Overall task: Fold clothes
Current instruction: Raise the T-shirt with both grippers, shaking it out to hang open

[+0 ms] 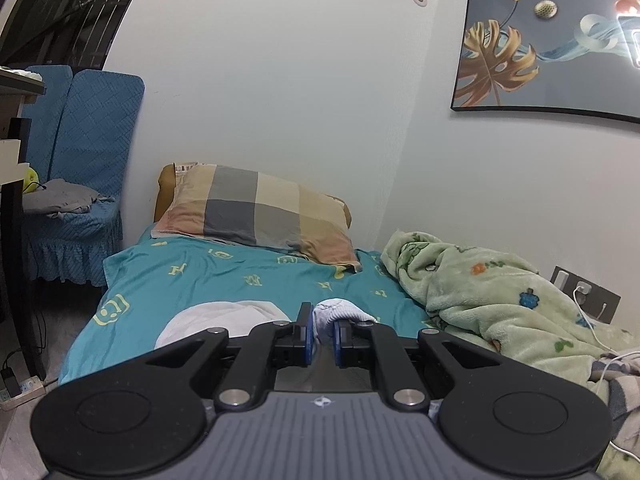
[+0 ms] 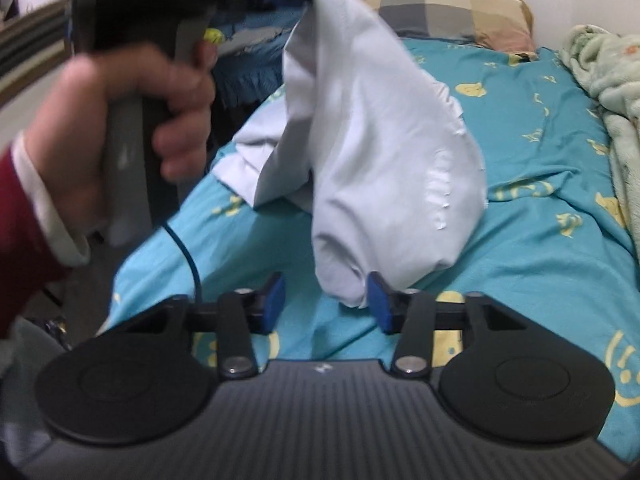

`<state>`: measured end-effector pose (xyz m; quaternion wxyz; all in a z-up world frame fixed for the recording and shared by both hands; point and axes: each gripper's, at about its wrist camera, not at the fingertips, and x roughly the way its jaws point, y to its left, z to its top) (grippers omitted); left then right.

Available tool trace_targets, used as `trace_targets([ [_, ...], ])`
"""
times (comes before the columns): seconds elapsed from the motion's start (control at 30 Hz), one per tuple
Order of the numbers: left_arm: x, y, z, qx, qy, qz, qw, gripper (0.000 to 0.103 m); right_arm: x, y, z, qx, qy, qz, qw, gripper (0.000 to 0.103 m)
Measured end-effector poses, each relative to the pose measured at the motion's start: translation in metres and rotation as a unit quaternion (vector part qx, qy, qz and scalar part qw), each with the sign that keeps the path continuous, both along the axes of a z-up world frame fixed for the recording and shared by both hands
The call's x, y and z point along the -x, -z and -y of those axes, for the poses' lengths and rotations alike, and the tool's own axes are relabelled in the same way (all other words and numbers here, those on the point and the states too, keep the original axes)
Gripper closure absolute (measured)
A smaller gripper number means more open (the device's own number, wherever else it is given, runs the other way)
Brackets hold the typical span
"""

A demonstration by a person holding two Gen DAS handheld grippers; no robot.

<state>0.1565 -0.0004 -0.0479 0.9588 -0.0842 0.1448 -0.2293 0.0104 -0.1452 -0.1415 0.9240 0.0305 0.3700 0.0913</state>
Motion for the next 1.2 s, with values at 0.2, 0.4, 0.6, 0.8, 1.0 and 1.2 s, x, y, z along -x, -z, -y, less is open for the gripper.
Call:
trace_targets([
  [0.2,-0.004,0.006,-0.001,-0.01,-0.01,-0.004,0.9999,0.093,-0.017,0.026,-0.015,0.088,0.011,0.025,0.996,0.06],
  [0.4,-0.002,0.005,-0.006,-0.015,-0.025,-0.006,0.9996,0.093,-0.028,0.046,-0.025,0.18,-0.002,0.007,0.984,0.075],
  [0.6,0.004,0.0,-0.014,-0.011,-0.041,-0.006,0.9991,0.094,-0.022,0.005,0.015,0.106,0.068,0.049,0.991,0.091],
  [0.8,0.044,-0.066,-0.054,0.039,-0.083,0.036,0.9951,0.095,0.003,-0.097,0.074,-0.024,0.123,0.177,0.976,0.092],
  [1.0,0.089,-0.172,-0.076,0.023,-0.105,0.106,0.9886,0.095,0.024,-0.207,0.109,-0.069,0.105,0.296,0.947,0.093],
  [1.2,0.151,-0.291,-0.073,0.009,-0.101,0.184,0.9777,0.095,0.062,-0.319,0.12,-0.072,0.071,0.397,0.912,0.093],
])
